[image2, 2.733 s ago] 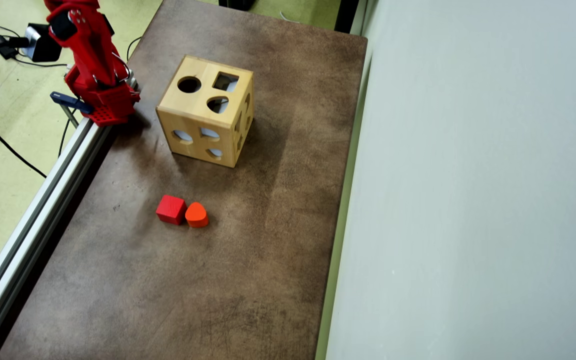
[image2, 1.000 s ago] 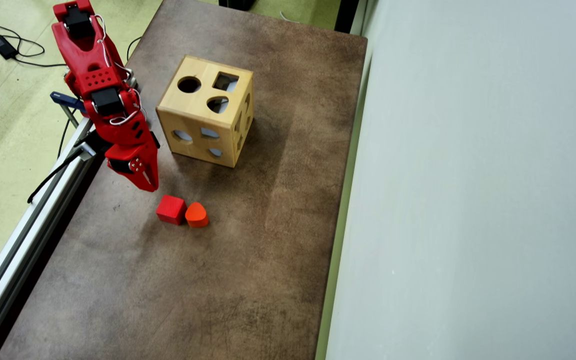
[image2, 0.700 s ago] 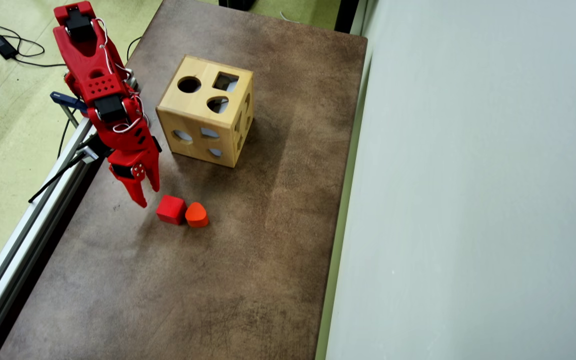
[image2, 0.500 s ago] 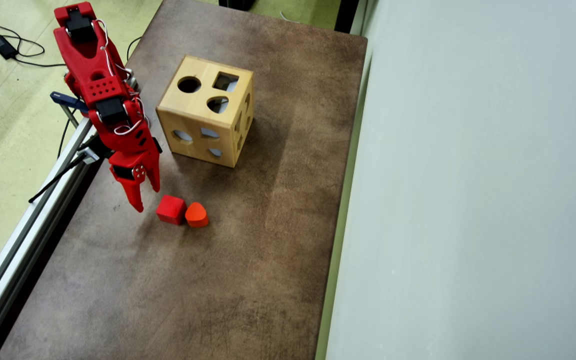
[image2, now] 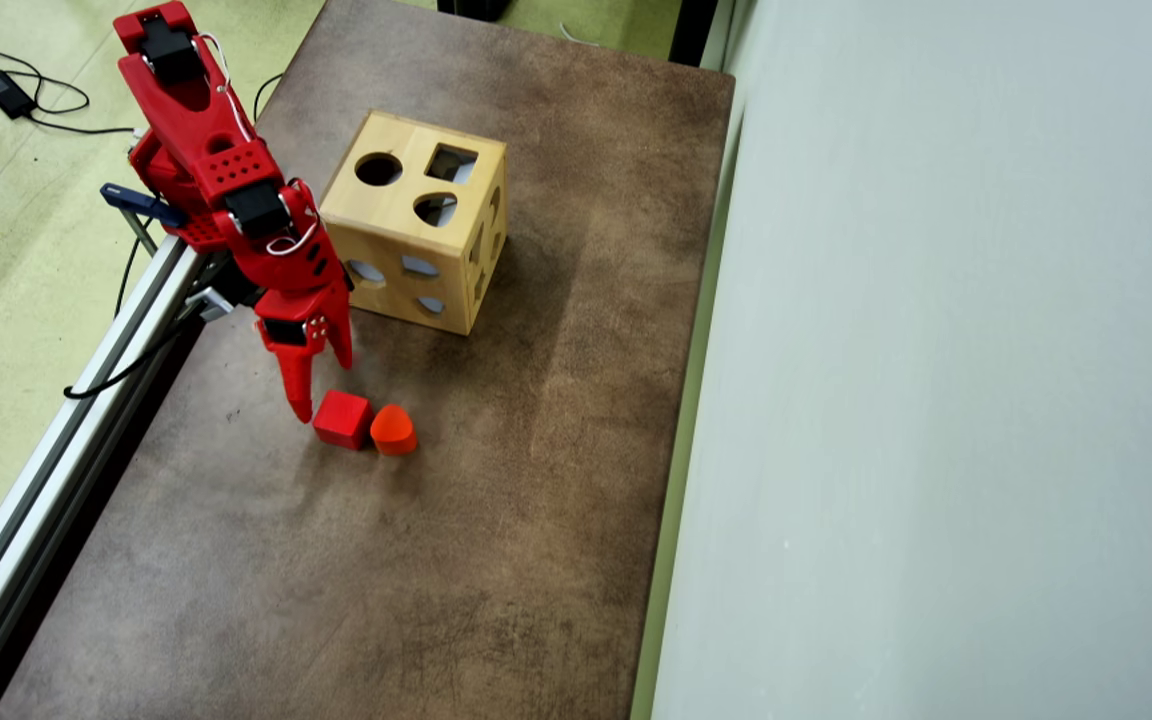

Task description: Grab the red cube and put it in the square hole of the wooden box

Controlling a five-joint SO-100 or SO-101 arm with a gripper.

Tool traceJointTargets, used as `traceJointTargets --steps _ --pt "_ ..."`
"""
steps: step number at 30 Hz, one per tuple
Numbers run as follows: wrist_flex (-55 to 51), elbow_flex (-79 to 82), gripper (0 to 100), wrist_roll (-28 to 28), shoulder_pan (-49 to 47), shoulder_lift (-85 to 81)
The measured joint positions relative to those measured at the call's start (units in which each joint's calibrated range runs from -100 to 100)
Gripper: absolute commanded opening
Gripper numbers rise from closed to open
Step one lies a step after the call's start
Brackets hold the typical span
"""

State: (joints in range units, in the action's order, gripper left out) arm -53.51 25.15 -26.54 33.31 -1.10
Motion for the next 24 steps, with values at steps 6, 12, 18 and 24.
traceJointTargets --steps 6,12,18,24 --pt "0.32 2.44 40 0.00 0.00 0.76" --pt "0.32 2.44 39 0.00 -0.14 4.32" --pt "0.32 2.44 39 0.00 -0.07 5.59" --pt "3.47 2.44 40 0.00 -0.07 5.68"
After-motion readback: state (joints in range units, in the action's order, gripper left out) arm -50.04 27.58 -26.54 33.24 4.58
